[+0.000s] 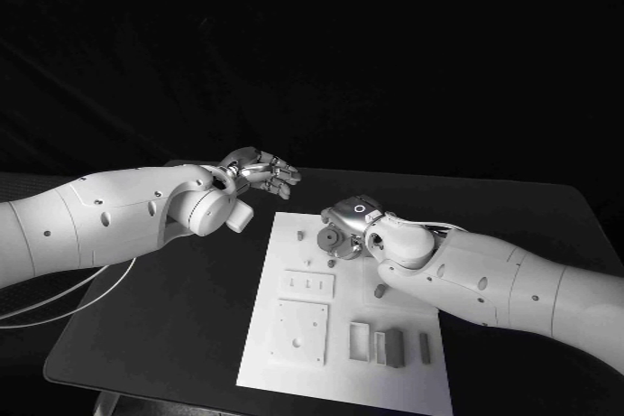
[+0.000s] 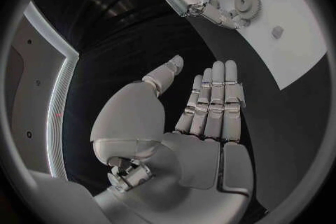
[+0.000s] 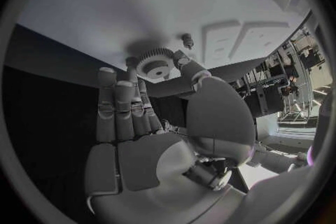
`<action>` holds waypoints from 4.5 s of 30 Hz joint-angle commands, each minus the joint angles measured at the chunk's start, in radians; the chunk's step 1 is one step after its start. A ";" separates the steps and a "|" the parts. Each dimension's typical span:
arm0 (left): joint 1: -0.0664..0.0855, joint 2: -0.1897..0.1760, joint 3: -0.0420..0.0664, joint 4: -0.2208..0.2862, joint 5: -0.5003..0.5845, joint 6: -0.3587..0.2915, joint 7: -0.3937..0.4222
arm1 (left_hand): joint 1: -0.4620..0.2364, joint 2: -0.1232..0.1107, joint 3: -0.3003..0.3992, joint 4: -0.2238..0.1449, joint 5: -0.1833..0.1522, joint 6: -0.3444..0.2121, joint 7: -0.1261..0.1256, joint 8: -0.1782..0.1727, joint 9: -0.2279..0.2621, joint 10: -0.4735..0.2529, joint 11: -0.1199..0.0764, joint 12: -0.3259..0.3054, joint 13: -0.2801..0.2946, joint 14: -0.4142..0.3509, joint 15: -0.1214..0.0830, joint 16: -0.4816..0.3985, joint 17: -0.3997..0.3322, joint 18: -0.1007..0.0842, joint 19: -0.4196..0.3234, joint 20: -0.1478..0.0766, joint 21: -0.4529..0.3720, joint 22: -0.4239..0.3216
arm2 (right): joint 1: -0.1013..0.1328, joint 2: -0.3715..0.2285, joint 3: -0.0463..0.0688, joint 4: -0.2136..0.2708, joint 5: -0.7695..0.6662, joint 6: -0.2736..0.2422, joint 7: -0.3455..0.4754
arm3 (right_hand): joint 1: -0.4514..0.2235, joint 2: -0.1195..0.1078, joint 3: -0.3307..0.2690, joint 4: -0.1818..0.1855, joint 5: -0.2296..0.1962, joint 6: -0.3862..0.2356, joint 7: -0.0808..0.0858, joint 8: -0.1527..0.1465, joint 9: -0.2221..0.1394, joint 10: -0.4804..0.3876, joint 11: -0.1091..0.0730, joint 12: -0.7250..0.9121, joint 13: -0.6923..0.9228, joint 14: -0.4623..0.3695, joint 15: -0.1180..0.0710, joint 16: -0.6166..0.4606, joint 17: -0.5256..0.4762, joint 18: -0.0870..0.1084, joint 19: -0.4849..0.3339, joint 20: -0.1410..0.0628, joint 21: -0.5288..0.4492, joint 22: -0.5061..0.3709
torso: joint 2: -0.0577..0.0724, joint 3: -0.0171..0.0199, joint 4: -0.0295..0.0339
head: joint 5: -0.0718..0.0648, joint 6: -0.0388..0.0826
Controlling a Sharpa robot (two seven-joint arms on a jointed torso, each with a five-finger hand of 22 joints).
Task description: Assemble the parts on the task board
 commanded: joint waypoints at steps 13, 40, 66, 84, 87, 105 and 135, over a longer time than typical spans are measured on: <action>0.001 0.003 0.001 0.001 -0.004 -0.003 0.002 | 0.011 -0.001 0.000 -0.005 0.004 -0.009 0.008 -0.005 0.002 -0.009 -0.001 -0.006 0.002 0.008 -0.001 -0.007 0.003 0.011 0.005 -0.006 -0.006 0.002 | 0.000 0.009 0.000 -0.006 -0.004 -0.018 -0.011 | 0.030 0.022 -0.006 -0.007 0.006 0.006 0.005 0.007 0.002 0.038 0.012 0.012 0.038 0.006 -0.008 0.002 -0.001 0.065 0.006 -0.001 0.006 0.016 | 0.000 0.0001 0.0003 | 0.000 0.002; 0.001 0.001 0.001 0.003 -0.009 -0.005 -0.001 | 0.026 0.001 0.005 -0.010 0.004 -0.007 0.007 -0.005 0.003 -0.009 -0.001 -0.007 0.004 0.010 -0.001 -0.012 0.007 0.011 0.005 -0.006 -0.008 0.004 | 0.000 0.014 0.000 -0.026 -0.004 -0.004 -0.014 | 0.046 0.039 -0.015 -0.015 0.006 0.020 0.009 0.020 0.006 0.054 -0.006 0.053 0.143 0.019 -0.024 -0.001 -0.001 0.065 0.012 -0.005 0.009 0.017 | 0.000 0.0003 -0.0005 | -0.002 0.004; 0.001 -0.004 0.001 0.004 -0.009 -0.005 -0.001 | 0.028 0.001 0.005 -0.010 0.004 -0.007 0.007 -0.005 0.003 -0.009 -0.001 -0.007 0.005 0.011 -0.001 -0.014 0.009 0.010 0.005 -0.005 -0.008 0.004 | 0.000 -0.031 0.009 0.042 0.000 -0.063 -0.015 | 0.045 0.032 -0.017 -0.018 0.006 0.018 0.008 0.019 0.004 0.050 -0.008 0.058 0.175 0.023 -0.026 -0.001 0.000 0.065 0.015 -0.006 0.011 0.017 | -0.001 0.0000 -0.0023 | -0.002 0.004; 0.001 -0.010 0.001 0.009 -0.011 -0.007 -0.002 | 0.029 0.000 0.005 -0.010 0.004 -0.006 0.007 -0.005 0.004 -0.009 -0.001 -0.007 0.005 0.011 -0.001 -0.015 0.010 0.010 0.005 -0.005 -0.009 0.005 | 0.000 -0.046 0.045 0.098 0.095 -0.046 0.018 | 0.032 0.029 -0.021 -0.005 0.006 0.051 0.024 0.035 0.008 0.076 -0.023 0.091 0.248 0.035 -0.041 0.007 0.005 0.065 0.025 -0.011 0.018 0.018 | 0.000 -0.0001 -0.0012 | -0.003 0.009; 0.001 -0.007 0.001 0.008 -0.011 -0.007 -0.002 | 0.029 0.000 0.005 -0.010 0.004 -0.006 0.007 -0.005 0.004 -0.008 -0.001 -0.007 0.005 0.011 -0.001 -0.015 0.010 0.010 0.005 -0.005 -0.009 0.005 | 0.000 -0.028 0.045 0.084 0.118 -0.019 0.028 | 0.022 0.028 -0.031 -0.003 0.006 0.066 0.026 0.037 0.007 0.082 -0.034 0.143 0.327 0.036 -0.051 0.008 0.007 0.065 0.025 -0.013 0.021 0.018 | 0.000 -0.0002 -0.0005 | -0.005 0.010; 0.001 0.001 0.001 0.003 -0.011 -0.005 -0.003 | 0.029 0.000 0.004 -0.009 0.004 -0.005 0.007 -0.004 0.004 -0.008 -0.001 -0.008 0.006 0.012 -0.001 -0.016 0.011 0.010 0.005 -0.005 -0.009 0.005 | -0.001 0.051 0.045 -0.026 0.141 0.062 0.040 | -0.013 0.004 -0.046 0.023 0.007 0.064 0.020 0.014 -0.004 -0.026 -0.046 0.490 0.688 0.010 -0.063 0.083 0.058 0.065 0.013 -0.019 0.060 0.021 | 0.000 -0.0021 0.0044 | -0.003 0.009; 0.001 0.015 0.001 -0.002 -0.011 -0.005 -0.005 | 0.029 0.000 0.003 -0.008 0.004 -0.004 0.007 -0.005 0.005 -0.008 -0.001 -0.008 0.007 0.012 -0.001 -0.018 0.012 0.010 0.006 -0.005 -0.010 0.006 | -0.011 0.095 0.044 -0.084 0.141 0.102 0.070 | 0.001 0.065 -0.040 -0.036 0.007 0.104 0.007 0.021 0.006 -0.041 -0.060 0.994 0.800 0.012 -0.071 0.248 0.163 0.065 0.018 -0.037 0.142 0.021 | 0.000 -0.0004 0.0007 | 0.006 0.007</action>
